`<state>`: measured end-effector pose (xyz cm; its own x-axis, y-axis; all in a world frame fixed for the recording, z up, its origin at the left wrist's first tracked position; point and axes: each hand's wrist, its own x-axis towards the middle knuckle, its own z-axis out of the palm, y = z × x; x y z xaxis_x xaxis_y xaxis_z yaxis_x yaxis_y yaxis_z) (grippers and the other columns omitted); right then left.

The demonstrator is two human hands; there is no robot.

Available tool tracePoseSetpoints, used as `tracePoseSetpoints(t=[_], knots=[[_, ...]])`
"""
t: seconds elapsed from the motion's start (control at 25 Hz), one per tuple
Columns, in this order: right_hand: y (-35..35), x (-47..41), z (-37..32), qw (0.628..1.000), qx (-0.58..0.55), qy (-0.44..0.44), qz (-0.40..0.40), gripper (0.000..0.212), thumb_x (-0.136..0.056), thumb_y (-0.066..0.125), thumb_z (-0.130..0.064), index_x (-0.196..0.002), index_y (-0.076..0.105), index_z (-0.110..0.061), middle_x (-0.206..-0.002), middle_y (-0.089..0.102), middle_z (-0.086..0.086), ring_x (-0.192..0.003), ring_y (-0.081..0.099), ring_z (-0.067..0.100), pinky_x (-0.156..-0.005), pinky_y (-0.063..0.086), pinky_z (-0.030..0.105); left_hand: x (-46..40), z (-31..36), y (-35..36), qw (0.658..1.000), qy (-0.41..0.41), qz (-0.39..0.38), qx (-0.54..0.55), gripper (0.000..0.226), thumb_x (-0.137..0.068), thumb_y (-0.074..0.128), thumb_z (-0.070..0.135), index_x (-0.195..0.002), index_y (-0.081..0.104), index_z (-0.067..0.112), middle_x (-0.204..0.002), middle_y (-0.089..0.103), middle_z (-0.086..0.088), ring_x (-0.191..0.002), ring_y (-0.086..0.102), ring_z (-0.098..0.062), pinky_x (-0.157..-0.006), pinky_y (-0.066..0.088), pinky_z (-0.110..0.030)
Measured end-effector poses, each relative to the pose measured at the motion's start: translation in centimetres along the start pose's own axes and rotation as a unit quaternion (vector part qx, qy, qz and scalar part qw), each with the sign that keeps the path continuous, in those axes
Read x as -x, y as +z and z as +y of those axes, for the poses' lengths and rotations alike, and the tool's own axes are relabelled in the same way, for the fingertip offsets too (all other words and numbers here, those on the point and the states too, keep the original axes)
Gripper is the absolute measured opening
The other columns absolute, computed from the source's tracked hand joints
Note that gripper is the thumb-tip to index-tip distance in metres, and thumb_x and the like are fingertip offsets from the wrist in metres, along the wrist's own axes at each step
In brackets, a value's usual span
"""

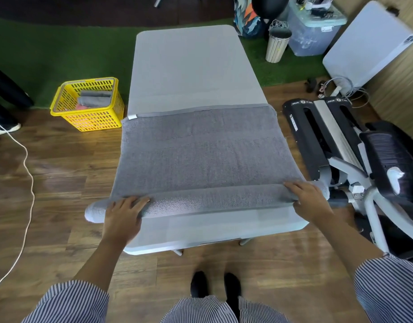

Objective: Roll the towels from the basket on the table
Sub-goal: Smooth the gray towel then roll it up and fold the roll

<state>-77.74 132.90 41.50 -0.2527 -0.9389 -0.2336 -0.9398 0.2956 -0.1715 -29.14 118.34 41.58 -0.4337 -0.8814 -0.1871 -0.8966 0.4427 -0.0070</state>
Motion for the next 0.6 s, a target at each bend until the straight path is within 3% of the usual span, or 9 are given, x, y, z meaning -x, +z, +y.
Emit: tracePoseSetpoints(t=[0.08,0.24,0.36,0.44,0.52,0.6], knots=[[0.0,-0.1,-0.1,1.000,-0.020,0.009,-0.012,0.051,-0.072,0.058,0.002,-0.122,0.058,-0.012,-0.111,0.063,0.014,-0.103,0.055,0.037,-0.096,0.038,0.045,0.6,-0.4,0.0,1.000,-0.002,0.013,-0.008,0.046,-0.072,0.058,0.021,-0.116,0.063,0.030,-0.090,0.069,-0.001,-0.080,0.066,-0.028,-0.069,0.049,-0.047],[-1.1,-0.6,-0.8,0.998,-0.018,0.013,-0.066,0.047,-0.082,0.052,-0.011,-0.129,0.049,-0.013,-0.123,0.056,0.014,-0.115,0.047,0.034,-0.100,0.037,0.042,1.0,-2.1,0.1,0.998,0.048,0.050,0.004,0.052,-0.074,0.035,0.028,-0.116,0.066,0.021,-0.094,0.068,-0.002,-0.077,0.067,-0.027,-0.064,0.050,-0.043],[-1.2,-0.7,-1.2,0.999,-0.034,0.030,-0.027,0.051,-0.083,0.050,-0.003,-0.133,0.043,-0.006,-0.132,0.047,0.016,-0.122,0.040,0.036,-0.110,0.025,0.044,0.6,-1.5,-0.2,0.993,0.020,0.113,0.033,0.042,-0.075,0.052,0.015,-0.116,0.058,0.011,-0.111,0.063,-0.012,-0.092,0.063,-0.034,-0.078,0.051,-0.055],[-0.8,-0.7,-1.7,1.000,-0.014,0.006,-0.007,0.047,-0.084,0.045,0.005,-0.131,0.045,0.001,-0.133,0.046,0.021,-0.124,0.039,0.040,-0.114,0.018,0.048,0.5,-0.5,0.5,0.990,0.030,0.137,0.020,0.043,-0.074,0.054,0.009,-0.117,0.052,0.011,-0.113,0.063,-0.014,-0.101,0.062,-0.036,-0.091,0.042,-0.066],[-0.4,-0.6,-1.8,0.999,0.008,-0.022,-0.025,0.048,-0.085,0.047,-0.005,-0.131,0.044,0.004,-0.134,0.045,0.022,-0.127,0.037,0.041,-0.113,0.015,0.055,0.4,0.1,0.9,0.992,0.037,0.122,0.004,0.051,-0.068,0.062,0.013,-0.119,0.053,0.010,-0.115,0.063,-0.013,-0.109,0.061,-0.033,-0.098,0.027,-0.070],[-0.5,-0.3,-2.0,0.996,0.048,-0.020,-0.066,0.056,-0.083,0.057,-0.013,-0.135,0.042,-0.001,-0.137,0.044,0.017,-0.130,0.036,0.036,-0.115,0.014,0.049,0.2,0.6,0.8,0.997,0.012,0.081,0.010,0.061,-0.058,0.075,0.007,-0.117,0.058,0.009,-0.110,0.065,-0.011,-0.105,0.063,-0.032,-0.097,0.025,-0.072]])
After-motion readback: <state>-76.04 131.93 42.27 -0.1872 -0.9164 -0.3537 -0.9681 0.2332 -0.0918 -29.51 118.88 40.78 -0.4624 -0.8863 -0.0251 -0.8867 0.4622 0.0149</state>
